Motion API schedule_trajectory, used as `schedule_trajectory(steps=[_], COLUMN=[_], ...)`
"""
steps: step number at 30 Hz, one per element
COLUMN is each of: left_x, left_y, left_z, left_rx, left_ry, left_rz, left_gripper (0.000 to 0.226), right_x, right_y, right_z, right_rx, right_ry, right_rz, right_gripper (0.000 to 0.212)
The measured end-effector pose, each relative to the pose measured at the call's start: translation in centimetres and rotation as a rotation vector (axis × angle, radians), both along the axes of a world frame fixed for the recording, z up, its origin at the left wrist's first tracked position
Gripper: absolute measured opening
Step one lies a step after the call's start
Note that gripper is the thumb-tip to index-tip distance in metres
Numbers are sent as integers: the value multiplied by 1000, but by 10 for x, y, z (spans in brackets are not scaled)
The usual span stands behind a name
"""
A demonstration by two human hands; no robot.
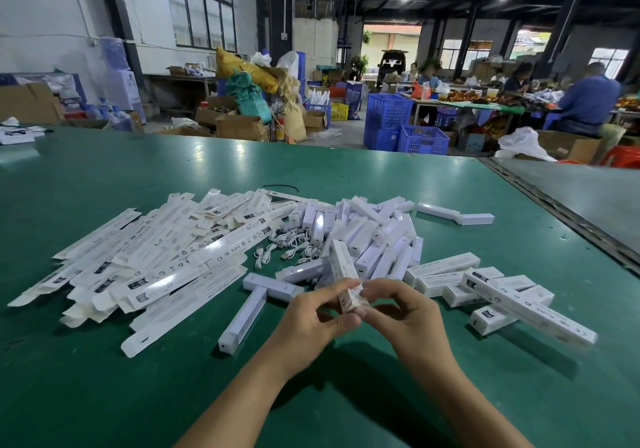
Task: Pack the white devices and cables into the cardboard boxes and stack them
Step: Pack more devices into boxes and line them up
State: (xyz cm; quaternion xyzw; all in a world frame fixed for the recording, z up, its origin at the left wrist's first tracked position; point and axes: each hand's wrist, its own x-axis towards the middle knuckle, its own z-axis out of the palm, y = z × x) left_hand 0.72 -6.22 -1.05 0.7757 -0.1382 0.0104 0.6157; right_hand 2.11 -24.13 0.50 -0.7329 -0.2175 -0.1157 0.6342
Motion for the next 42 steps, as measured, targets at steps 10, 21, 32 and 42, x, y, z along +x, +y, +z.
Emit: schedule_trajectory(steps=[10,21,32,42], left_x=[0,-1,-10,-3], left_y=[2,-2,-11,5], left_z=[1,6,17,11], left_rx=[24,-41,-211,-319], left_ry=[5,-67,-88,-18], left_rz=[-12,-18,-44,-73], left_gripper=[57,40,31,28], right_x=[-3,-9,-6,-11], right_y=[2,10,5,26], right_z=[3,4,0,4], right_rx=[105,188,57,496], right_ry=[122,45,-91,592], right_rz=[33,13,-62,117], right_gripper=[26,16,39,49])
